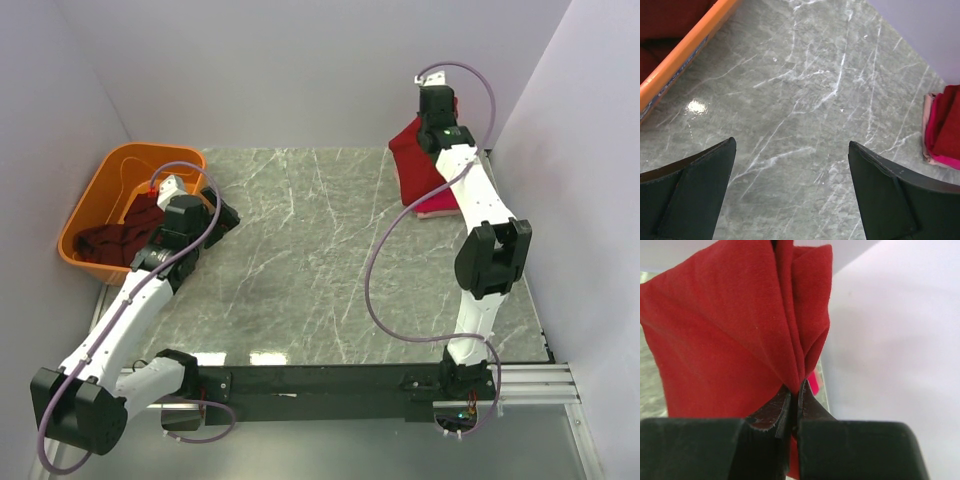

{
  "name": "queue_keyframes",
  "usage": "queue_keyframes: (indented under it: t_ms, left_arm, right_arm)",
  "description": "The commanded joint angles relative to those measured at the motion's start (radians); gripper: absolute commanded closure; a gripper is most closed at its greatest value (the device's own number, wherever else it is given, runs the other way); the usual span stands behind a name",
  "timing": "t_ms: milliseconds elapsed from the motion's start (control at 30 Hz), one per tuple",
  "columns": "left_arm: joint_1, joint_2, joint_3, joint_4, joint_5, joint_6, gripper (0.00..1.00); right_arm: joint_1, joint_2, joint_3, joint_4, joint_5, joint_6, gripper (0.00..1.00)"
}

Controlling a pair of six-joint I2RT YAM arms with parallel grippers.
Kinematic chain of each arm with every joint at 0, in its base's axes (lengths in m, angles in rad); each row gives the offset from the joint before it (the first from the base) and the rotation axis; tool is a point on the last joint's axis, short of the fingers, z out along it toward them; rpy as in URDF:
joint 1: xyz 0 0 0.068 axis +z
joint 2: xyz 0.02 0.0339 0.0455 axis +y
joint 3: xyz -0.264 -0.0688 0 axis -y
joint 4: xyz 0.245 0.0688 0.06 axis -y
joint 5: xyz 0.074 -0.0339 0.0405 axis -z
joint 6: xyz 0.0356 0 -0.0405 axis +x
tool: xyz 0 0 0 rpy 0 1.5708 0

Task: Fold and stack the t-shirts
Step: Neatly place the folded tshirt to the corner

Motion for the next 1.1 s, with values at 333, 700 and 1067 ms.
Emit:
queue_keyframes:
  t_ms: [333, 700, 1067]
  left_arm:
    - [-0.002, 0.056, 0.063, -0.02, -0.035, -0.005, 0.0]
    - [-0.002, 0.109, 0.109, -0.047, -0.057, -0.005, 0.01]
    - [-0.002, 0.099, 0.133, -0.055, -0.058, -0.011, 0.0]
  right_arm:
    - [-0.107, 0.113, 0.079, 0.116, -0.028, -0.025, 1.0]
    - [-0.161, 0.244, 0.143, 0.205, -0.021, -0.025, 1.0]
    - [-0.19, 0.345, 0.21, 0.219, 0.099, 0.064, 0.14]
